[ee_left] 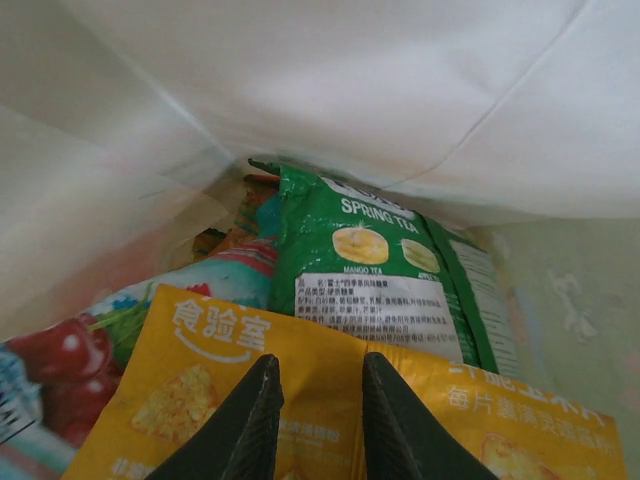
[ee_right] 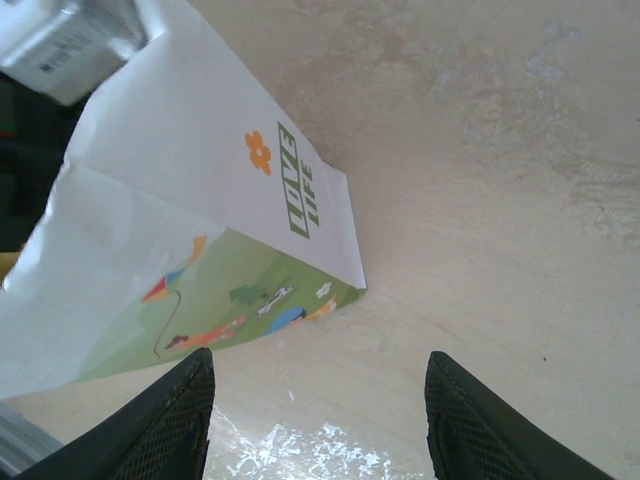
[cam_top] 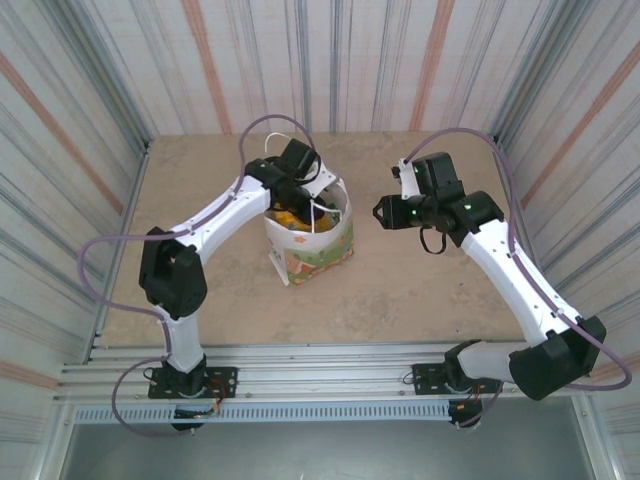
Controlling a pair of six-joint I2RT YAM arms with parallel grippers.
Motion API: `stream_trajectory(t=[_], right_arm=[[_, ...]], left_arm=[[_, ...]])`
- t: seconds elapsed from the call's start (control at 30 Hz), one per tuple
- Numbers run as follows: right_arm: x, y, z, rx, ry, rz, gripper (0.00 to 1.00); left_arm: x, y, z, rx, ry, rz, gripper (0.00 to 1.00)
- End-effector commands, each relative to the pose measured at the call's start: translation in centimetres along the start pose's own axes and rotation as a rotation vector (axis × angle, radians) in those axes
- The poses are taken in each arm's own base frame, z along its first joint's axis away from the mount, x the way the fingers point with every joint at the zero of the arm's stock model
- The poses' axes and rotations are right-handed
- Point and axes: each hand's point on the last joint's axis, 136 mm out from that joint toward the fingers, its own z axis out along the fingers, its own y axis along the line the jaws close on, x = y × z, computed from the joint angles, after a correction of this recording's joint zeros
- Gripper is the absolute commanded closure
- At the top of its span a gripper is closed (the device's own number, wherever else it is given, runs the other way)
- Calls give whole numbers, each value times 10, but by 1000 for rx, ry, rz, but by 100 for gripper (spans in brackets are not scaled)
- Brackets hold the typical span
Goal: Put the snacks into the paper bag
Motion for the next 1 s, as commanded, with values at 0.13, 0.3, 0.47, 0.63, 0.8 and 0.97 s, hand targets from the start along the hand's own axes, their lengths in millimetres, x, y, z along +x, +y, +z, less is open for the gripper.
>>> stream_trajectory(t=[0.13,0.3,0.47,0.63,0.8,0.97], right_arm=[[-3,6,-9,-41,-35,23,43],[-8,8,-16,-52,-69,18,43],[-13,7,-23,-50,-116,16,42],[-14,-3,-26,-18,-138,21,42],[-12,-21,-23,13,-167,31,42],[-9,-57,-20,91,-254,74,35]], left_arm=[[18,1,5,-49,91,33,70],[-9,-1,-49,-88,-52,58,62],[-27,-4,-119,-156,-245,82,52],[-27,-1,-177,-245,-419,80,40],[1,32,-207,-365,-509,-48,31],[63,86,-204,-527,-598,-280,24]])
